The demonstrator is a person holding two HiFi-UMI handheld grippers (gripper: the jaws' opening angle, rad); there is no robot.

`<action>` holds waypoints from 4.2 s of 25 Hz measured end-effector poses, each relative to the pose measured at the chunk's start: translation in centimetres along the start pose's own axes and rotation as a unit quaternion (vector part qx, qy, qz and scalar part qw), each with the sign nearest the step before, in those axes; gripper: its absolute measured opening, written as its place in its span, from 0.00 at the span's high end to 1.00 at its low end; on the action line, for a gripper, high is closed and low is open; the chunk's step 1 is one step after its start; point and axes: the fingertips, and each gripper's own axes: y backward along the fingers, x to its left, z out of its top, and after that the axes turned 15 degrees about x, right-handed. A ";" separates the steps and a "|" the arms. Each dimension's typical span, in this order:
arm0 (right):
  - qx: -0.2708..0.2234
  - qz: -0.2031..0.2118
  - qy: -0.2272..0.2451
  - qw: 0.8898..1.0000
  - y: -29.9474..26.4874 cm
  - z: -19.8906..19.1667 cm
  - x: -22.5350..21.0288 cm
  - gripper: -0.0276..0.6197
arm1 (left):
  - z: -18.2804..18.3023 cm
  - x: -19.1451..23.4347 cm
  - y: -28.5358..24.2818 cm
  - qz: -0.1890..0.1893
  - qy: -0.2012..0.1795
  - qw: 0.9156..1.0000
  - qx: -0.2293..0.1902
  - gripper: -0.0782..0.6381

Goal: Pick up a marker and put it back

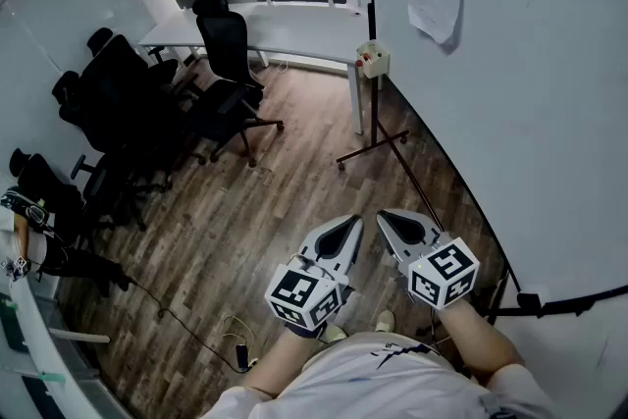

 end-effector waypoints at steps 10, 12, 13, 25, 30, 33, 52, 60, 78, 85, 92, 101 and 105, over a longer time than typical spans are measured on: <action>-0.016 0.013 0.003 1.000 1.4 0.5 -0.7 0.94 | 0.0 -1.0 -1.2 0.005 0.000 1.000 0.000 0.88; -0.015 0.015 0.008 1.000 1.8 0.3 -0.7 0.94 | -0.1 -1.2 -1.4 0.007 0.000 1.000 0.000 0.88; -0.015 0.016 0.011 1.000 2.0 0.3 -0.8 0.94 | 0.0 -1.4 -1.6 0.008 -0.001 1.000 0.000 0.88; -0.023 0.020 0.006 1.000 3.6 -0.4 -4.4 0.94 | -0.4 -2.4 -4.8 0.024 -0.001 1.000 0.008 0.88; -0.018 0.019 0.002 1.000 2.1 -0.1 -5.4 0.94 | -0.4 -1.1 -6.3 0.020 -0.003 1.000 0.017 0.88; -0.015 0.010 0.001 1.000 0.6 0.5 -6.5 0.94 | -0.1 0.7 -7.4 0.014 -0.003 1.000 0.017 0.88; -0.020 -0.074 -0.006 0.997 -14.5 10.1 -13.4 0.94 | 6.7 17.8 -15.0 -0.053 -0.031 0.998 0.014 0.88; -0.005 -0.086 -0.012 0.996 -19.2 10.7 -14.9 0.94 | 6.8 22.2 -16.9 -0.070 -0.020 0.997 0.027 0.88; -0.016 -0.091 -0.027 0.995 -27.3 17.0 -32.6 0.94 | 12.7 30.8 -33.3 -0.051 -0.037 0.996 0.057 0.88; -0.018 -0.099 -0.028 0.995 -29.5 19.3 -40.2 0.94 | 15.3 33.6 -40.4 -0.039 -0.044 0.996 0.063 0.88; -0.006 -0.136 -0.047 0.990 -31.9 18.5 -45.3 0.93 | 15.4 36.4 -45.4 -0.038 -0.052 0.994 0.086 0.88; 0.023 -0.212 -0.086 0.973 -35.8 16.2 -51.5 0.93 | 14.4 41.2 -51.5 -0.079 -0.070 0.989 0.107 0.88; 0.040 -0.245 -0.101 0.963 -37.5 15.8 -53.8 0.92 | 14.0 42.7 -54.3 -0.112 -0.080 0.984 0.116 0.88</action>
